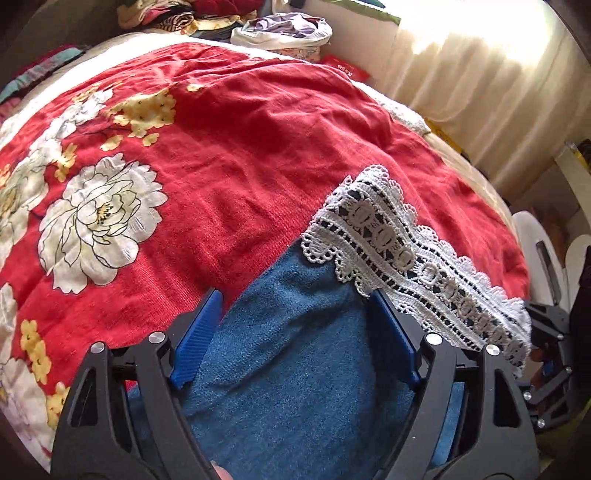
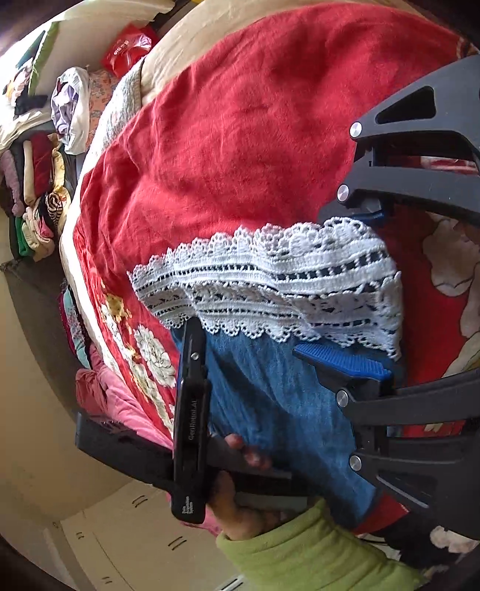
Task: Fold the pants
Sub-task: 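Grasp the lace hem with the left gripper while the right gripper grasps the hem, then lift the lace hems with both grippers and fold them over the pants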
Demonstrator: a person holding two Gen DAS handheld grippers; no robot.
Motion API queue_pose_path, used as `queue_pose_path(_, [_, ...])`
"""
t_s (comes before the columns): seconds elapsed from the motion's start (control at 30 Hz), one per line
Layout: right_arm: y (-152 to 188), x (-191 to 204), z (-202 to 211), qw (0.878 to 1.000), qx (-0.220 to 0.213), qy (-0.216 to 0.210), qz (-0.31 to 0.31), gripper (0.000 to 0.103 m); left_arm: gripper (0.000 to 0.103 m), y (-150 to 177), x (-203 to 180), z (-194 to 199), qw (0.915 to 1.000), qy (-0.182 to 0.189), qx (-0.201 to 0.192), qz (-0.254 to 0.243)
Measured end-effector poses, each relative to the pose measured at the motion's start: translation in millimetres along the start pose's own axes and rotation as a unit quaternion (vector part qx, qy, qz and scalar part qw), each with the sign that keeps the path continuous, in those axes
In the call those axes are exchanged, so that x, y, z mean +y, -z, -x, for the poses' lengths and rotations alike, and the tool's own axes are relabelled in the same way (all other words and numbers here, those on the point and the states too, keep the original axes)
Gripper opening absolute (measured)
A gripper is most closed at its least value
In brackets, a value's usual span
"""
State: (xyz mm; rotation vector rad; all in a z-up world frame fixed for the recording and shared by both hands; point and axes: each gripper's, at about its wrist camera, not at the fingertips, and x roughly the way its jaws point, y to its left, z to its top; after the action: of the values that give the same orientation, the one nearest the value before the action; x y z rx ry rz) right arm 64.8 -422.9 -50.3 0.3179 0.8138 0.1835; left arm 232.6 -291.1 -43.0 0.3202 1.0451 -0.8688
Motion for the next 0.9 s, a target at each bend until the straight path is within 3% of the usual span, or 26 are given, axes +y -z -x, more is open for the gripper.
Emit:
queue_pose_path(0.07, [-2, 3, 2, 1.0, -0.003, -0.011, 0.002, 0.033, 0.065, 0, -4, 0, 0.9998, -0.017, 0.005, 0.002])
queue_pose_path(0.13, [-4, 9, 3, 1.0, -0.005, -0.024, 0.003, 0.028, 0.044, -1, -4, 3, 0.9998, -0.02, 0.004, 0.008])
queue_pose_path(0.17, [-5, 13, 4, 1.0, -0.005, -0.024, 0.006, 0.028, 0.019, -1, -5, 6, 0.9998, -0.014, 0.001, 0.011])
queue_pose_path(0.2, [-6, 17, 5, 1.0, -0.007, -0.023, 0.01, 0.028, 0.011, -1, -5, 9, 0.9998, -0.015, -0.007, 0.014])
queue_pose_path(0.47, [-16, 68, 19, 0.997, -0.027, -0.045, 0.064, 0.028, 0.004, 21, 19, 44, 0.9933, 0.047, -0.072, 0.076])
queue_pose_path(0.6, [-19, 110, 23, 0.991, -0.032, -0.065, 0.11, 0.028, 0.004, 47, 42, 84, 0.9864, 0.048, -0.114, 0.108])
queue_pose_path(0.73, [-14, 158, 12, 0.982, -0.022, -0.093, 0.163, 0.028, 0.005, 82, 69, 117, 0.9797, 0.025, -0.125, 0.155])
queue_pose_path(0.83, [-1, 189, -10, 0.976, 0.004, -0.106, 0.192, 0.027, 0.015, 112, 87, 135, 0.9751, -0.003, -0.13, 0.18])
queue_pose_path(0.9, [10, 209, -27, 0.971, 0.025, -0.102, 0.213, 0.027, 0.025, 139, 107, 149, 0.9658, -0.017, -0.124, 0.227])
